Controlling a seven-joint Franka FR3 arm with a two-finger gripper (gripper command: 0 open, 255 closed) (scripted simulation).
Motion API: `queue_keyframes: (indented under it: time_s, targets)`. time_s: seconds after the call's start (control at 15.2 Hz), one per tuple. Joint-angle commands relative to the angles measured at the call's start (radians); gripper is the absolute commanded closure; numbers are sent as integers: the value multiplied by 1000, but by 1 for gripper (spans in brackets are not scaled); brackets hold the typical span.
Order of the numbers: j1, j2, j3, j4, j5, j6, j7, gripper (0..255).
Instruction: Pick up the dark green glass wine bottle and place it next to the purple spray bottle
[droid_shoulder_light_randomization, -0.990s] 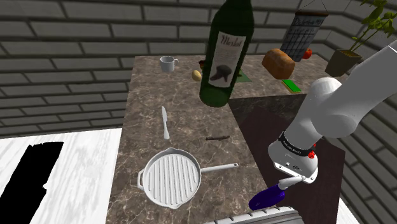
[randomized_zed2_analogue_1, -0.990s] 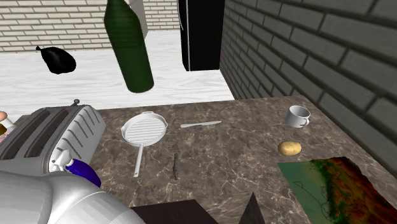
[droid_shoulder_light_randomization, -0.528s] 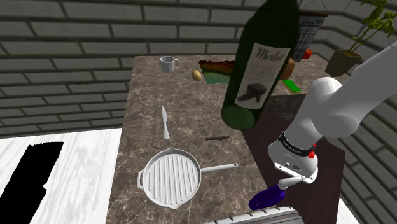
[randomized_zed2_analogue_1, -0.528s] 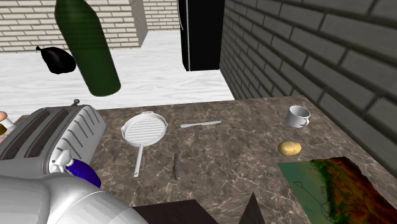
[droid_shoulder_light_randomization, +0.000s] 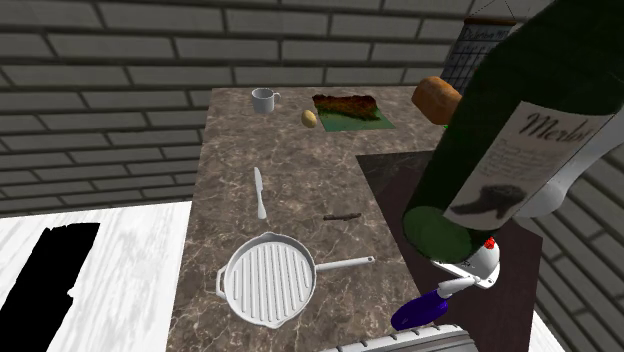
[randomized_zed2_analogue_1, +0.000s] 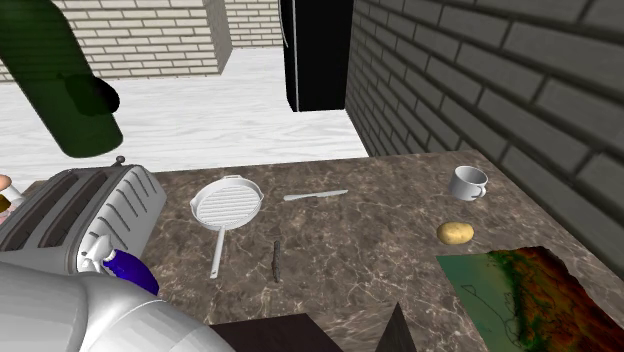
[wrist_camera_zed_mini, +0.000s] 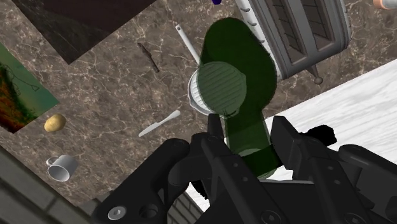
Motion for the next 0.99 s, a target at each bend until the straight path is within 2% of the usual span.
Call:
queue_keyframes:
  time_s: [0.0, 0.4, 0.92]
  targets:
    - [4, -9, 11, -10, 10, 4, 20, 255]
    - [33, -127, -66, -218, 57, 107, -33, 255]
    - [65, -238, -109, -438, 92, 221, -71, 255]
